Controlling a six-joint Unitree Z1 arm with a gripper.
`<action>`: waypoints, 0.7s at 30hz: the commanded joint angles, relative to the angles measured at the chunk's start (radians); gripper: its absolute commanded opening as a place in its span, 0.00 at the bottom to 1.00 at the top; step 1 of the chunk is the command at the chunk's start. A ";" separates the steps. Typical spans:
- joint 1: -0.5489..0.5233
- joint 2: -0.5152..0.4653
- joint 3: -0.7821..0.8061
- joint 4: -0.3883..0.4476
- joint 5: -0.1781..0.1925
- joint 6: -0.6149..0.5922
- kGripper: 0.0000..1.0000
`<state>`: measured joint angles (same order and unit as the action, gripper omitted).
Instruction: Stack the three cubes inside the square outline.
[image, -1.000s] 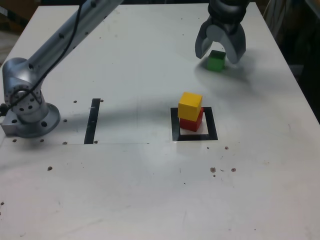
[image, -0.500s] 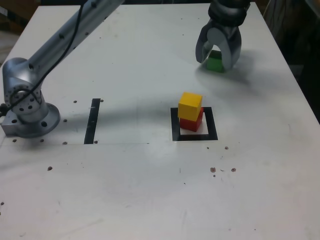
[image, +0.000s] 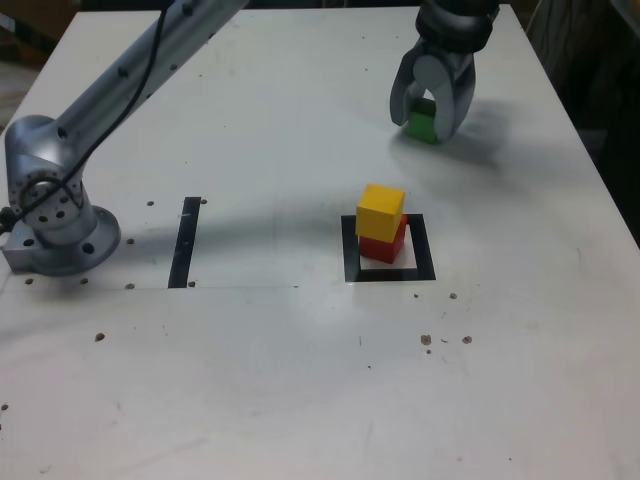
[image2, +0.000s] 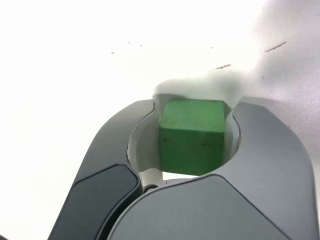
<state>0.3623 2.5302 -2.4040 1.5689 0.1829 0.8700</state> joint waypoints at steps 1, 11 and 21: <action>-0.004 -0.004 0.001 0.011 -0.003 -0.002 0.26; -0.033 -0.057 -0.005 0.026 0.003 -0.027 0.17; -0.129 -0.216 0.043 0.066 0.024 -0.111 0.17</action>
<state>0.2510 2.3488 -2.3790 1.6185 0.2033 0.7743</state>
